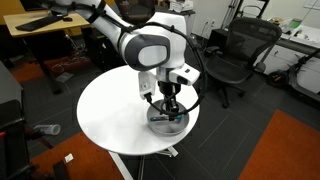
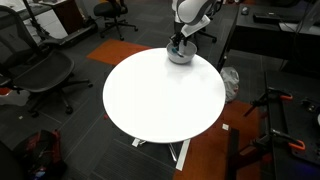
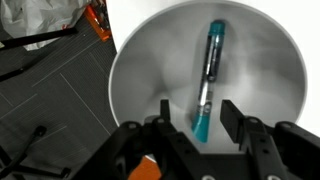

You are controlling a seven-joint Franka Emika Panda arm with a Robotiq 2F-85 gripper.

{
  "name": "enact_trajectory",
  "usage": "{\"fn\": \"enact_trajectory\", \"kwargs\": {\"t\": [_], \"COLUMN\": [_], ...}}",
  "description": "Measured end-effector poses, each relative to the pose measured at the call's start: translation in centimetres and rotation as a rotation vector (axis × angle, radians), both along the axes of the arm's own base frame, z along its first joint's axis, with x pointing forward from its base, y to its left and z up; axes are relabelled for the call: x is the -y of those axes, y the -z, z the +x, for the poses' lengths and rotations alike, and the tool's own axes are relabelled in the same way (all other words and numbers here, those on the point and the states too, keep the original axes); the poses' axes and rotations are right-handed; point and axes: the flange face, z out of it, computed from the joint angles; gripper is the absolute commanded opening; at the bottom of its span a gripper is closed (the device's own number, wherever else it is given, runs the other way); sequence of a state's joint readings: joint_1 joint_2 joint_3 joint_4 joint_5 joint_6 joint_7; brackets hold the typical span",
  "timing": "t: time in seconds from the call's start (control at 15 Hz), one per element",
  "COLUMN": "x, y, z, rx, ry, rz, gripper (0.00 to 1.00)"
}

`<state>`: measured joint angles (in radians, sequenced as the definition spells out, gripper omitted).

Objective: Place the marker inside the bowl

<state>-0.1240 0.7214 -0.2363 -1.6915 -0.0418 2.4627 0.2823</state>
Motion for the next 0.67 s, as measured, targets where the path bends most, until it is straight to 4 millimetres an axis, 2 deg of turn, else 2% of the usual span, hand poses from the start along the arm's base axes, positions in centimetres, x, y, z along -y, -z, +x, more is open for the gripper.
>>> {"fn": "enact_trajectory", "kwargs": {"t": [0.13,0.4,0.67], "x": [0.0,-0.3,-1.6], "y": [-1.1,-6.1,-11.8], "z": [0.2,-0.2,-2.6], "rx": [0.017,0.074,0.113], "ry": [0.000,-0.003,-0.043], "rz": [-0.003,-0.001,0.021], "gripper": [1.00,1.00,1.00]}}
